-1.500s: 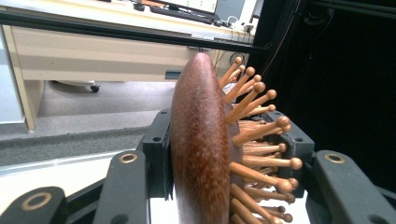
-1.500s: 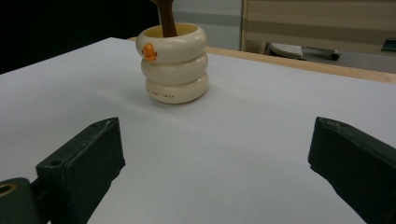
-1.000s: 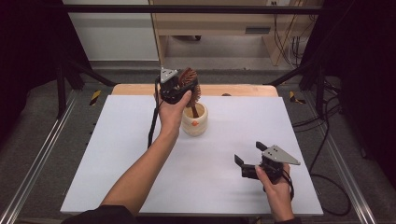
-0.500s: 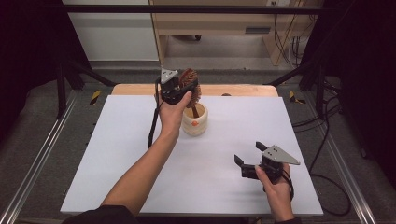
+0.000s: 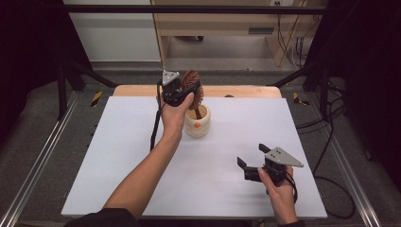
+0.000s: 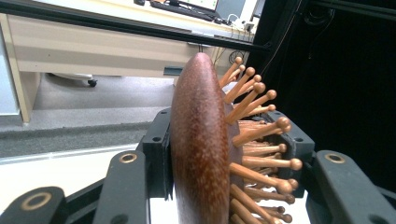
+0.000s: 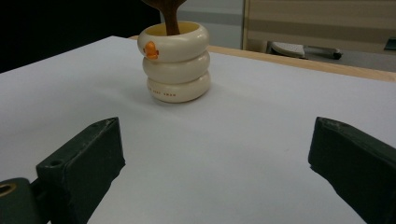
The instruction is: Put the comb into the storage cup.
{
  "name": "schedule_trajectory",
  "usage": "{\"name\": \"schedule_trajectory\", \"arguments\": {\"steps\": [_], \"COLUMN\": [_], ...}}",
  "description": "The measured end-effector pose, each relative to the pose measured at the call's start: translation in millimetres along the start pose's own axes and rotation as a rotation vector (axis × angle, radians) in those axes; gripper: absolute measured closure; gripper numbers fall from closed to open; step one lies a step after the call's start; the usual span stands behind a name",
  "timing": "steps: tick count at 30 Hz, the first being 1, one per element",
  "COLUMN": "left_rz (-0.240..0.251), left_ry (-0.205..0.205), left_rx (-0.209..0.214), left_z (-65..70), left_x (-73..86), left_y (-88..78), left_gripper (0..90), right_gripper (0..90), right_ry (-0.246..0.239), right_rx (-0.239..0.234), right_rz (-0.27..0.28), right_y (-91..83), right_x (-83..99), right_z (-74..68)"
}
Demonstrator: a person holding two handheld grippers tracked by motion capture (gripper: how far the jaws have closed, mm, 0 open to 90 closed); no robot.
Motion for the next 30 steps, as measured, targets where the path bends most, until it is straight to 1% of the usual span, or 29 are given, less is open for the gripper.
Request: {"name": "schedule_trajectory", "arguments": {"steps": [4, 21, 30], "left_rz": [0.004, 0.004, 0.003], "left_ry": [-0.013, -0.037, -0.043], "left_rx": [0.002, 0.005, 0.014], "left_z": [-1.1, -3.8, -1.8], "left_x": [0.8, 6.7, 9.6], "left_y": [-0.5, 0.1, 0.6], "left_gripper": [49.7, 49.7, 49.7], "right_gripper": [3.8, 3.8, 3.7], "right_ry": [0.000, -0.001, -0.004], "right_rx": [-0.001, -0.002, -0.006], "right_rz": [0.000, -0.002, -0.003], "right_y": [0.1, 0.4, 0.9], "right_x": [0.0, 0.2, 0.6], "right_z": [-0.1, -0.5, -1.2]}}
Point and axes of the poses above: each handheld gripper's, and its own axes: y roughly forward along the jaws, x roughly out of its underside, z roughly to its right, the point moved 5 cm from there along y, roughly forward along the jaws, and after that the axes turned 5 degrees about x, right-handed, at the moved point
